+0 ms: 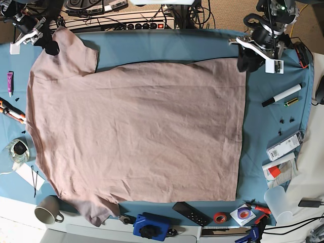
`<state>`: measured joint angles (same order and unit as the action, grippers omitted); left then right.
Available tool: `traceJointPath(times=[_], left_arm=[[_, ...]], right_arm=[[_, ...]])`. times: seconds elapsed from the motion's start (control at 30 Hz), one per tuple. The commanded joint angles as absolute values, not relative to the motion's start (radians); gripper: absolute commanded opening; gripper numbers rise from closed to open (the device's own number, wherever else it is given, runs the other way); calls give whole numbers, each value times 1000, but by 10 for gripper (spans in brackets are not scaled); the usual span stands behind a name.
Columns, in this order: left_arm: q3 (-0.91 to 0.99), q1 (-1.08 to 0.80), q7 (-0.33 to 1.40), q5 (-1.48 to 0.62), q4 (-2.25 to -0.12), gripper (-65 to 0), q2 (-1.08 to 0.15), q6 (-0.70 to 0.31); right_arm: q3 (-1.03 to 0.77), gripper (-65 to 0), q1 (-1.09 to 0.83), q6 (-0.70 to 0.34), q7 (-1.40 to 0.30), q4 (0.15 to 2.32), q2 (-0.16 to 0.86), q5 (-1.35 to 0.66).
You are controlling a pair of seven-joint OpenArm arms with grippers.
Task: Fold the T-shirt properly
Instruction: 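Grasp the shirt's shoulder corners with both grippers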
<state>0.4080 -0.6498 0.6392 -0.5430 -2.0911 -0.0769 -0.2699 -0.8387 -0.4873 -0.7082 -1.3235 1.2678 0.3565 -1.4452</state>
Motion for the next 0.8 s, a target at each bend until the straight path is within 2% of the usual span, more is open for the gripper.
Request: traceJointPath(times=[0.0,0.43,0.6,0.77], left_arm=[[409,-642,620,-559,-2101,-443,-80,-283],[409,-544,656,-569,-1887,-443,-80,-312],[409,-535,723,-620,-1875,-443,-78,-313],[408,-534,762,-673,-1874,-443,-70,-366]], right_arm=[[-837,-325,-499,-698,-1374,1268,364,-1369],[-837,-325,-499,-698,-1378,1268,364,-1369],[-837,-325,-498,-698,-1378,1268,366,-1369],[-837,-325,-498,-698,-1378,1268,365,-1372]])
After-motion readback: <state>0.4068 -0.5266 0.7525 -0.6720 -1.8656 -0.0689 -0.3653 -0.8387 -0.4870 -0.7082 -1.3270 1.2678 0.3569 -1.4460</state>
